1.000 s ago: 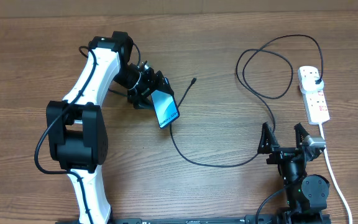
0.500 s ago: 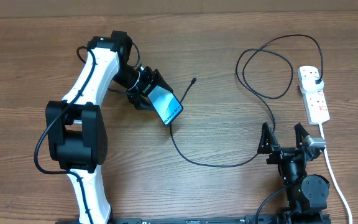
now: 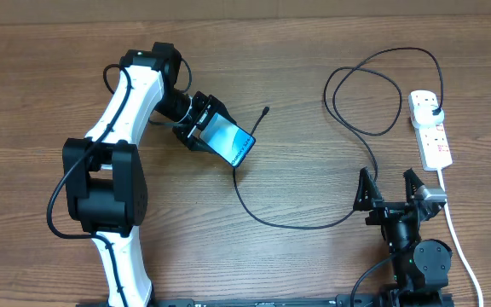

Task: Plug charger to phone and switch on socket
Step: 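Lift the phone and carry it right toward the table center, then move the right gripper left to meet the held phone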

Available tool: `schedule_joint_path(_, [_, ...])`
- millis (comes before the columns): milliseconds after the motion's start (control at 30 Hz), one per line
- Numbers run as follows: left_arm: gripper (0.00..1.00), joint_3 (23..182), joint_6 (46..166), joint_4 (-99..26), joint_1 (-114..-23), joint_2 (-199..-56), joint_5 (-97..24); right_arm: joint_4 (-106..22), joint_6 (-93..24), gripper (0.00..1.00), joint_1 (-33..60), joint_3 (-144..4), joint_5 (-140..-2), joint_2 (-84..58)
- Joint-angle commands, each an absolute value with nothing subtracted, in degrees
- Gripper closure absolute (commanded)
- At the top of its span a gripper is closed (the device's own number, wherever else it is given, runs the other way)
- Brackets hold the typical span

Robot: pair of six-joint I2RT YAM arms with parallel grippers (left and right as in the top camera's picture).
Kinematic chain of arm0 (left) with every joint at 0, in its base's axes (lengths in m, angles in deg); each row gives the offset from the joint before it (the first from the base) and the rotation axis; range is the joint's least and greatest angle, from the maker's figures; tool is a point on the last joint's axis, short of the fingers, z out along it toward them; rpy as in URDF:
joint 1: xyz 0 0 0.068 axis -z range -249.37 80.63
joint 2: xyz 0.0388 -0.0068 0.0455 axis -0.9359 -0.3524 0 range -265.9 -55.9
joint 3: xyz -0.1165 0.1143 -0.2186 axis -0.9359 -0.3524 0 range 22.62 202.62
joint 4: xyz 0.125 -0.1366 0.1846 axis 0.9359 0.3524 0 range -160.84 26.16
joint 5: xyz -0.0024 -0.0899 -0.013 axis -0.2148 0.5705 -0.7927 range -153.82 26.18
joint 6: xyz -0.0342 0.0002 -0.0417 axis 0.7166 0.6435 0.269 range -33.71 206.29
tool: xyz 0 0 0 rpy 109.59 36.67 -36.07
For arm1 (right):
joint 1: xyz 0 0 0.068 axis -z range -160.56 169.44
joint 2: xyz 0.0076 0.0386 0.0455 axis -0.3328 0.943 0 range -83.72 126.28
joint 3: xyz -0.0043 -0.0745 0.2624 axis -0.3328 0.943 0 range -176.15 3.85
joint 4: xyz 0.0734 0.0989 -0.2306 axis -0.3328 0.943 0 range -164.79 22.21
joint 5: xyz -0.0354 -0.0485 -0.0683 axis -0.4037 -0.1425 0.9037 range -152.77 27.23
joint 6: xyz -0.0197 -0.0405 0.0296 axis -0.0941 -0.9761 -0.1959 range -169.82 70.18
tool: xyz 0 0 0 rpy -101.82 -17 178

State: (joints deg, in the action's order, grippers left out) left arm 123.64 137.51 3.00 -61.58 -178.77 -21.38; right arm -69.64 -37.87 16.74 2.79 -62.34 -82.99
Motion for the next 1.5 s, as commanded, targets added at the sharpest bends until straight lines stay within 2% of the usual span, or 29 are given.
schedule_joint_path(0, [0.48, 125.25, 143.83, 2.83, -61.66, -178.38, -19.42, -70.03, -38.05, 0.0, 16.85, 3.4, -61.73, -83.49])
schedule_joint_path(333, [0.45, 125.25, 148.25, 2.81, -61.58, -178.38, -17.47, -70.03, -38.02, 0.0, 16.85, 3.4, -61.97, -83.49])
schedule_joint_path(500, [0.46, 125.25, 148.68, 2.87, -61.55, -178.38, -12.38, -70.03, -32.78, 0.0, 16.85, 3.4, -61.95, -83.49])
schedule_joint_path(633, [0.44, 125.25, 148.55, 2.81, -61.58, -178.38, -6.54, -69.97, -26.99, 0.0, 16.85, 3.4, -62.3, -83.49])
schedule_joint_path(867, [0.45, 125.25, 145.56, 2.59, -61.64, -178.38, 4.28, -69.22, -25.54, 0.0, 16.85, 2.99, -64.46, -82.66])
schedule_joint_path(1200, [0.45, 125.25, 145.43, 2.43, -62.6, -178.38, 13.02, -51.83, -25.57, 0.0, 16.89, -9.62, -64.35, -77.07])
schedule_joint_path(1467, [0.45, 125.25, 145.43, 2.39, -63.11, -178.38, 14.22, -41.29, -25.52, 0.0, 16.89, -22.71, -66.67, -64.26])
